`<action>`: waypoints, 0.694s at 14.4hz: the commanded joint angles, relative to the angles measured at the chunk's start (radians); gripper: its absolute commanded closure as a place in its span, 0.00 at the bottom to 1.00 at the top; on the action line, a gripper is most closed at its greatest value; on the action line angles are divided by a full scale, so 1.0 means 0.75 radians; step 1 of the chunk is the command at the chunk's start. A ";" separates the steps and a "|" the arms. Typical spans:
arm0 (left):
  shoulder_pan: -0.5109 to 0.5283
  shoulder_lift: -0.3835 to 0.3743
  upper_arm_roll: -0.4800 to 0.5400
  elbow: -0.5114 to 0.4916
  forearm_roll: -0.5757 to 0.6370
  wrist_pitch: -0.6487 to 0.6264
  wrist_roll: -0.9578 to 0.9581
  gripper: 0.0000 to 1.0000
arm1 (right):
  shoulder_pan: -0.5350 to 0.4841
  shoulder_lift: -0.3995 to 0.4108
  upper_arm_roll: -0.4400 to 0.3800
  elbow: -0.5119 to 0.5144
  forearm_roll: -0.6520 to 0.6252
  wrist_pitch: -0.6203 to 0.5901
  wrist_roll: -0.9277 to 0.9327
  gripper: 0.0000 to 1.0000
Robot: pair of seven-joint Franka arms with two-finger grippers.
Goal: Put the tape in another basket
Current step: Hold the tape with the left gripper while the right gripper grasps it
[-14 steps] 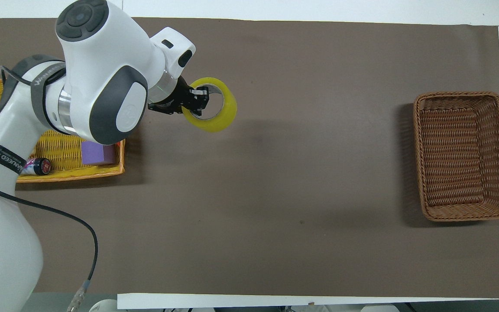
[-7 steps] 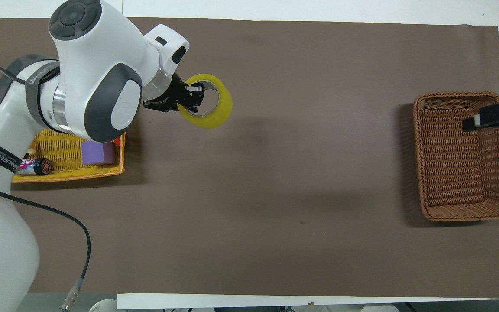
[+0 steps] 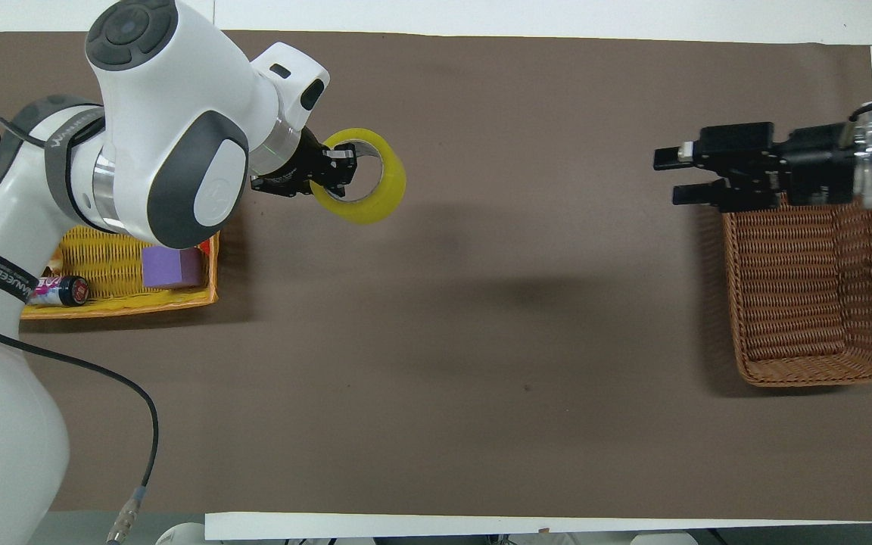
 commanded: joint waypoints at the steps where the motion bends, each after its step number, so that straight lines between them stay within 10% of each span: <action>1: -0.003 -0.045 0.004 -0.045 -0.025 0.019 -0.040 1.00 | 0.133 0.081 0.000 -0.024 0.246 0.128 -0.104 0.00; 10: -0.011 -0.045 0.004 -0.045 -0.025 0.032 -0.063 1.00 | 0.503 0.306 0.002 0.012 0.721 0.478 -0.364 0.00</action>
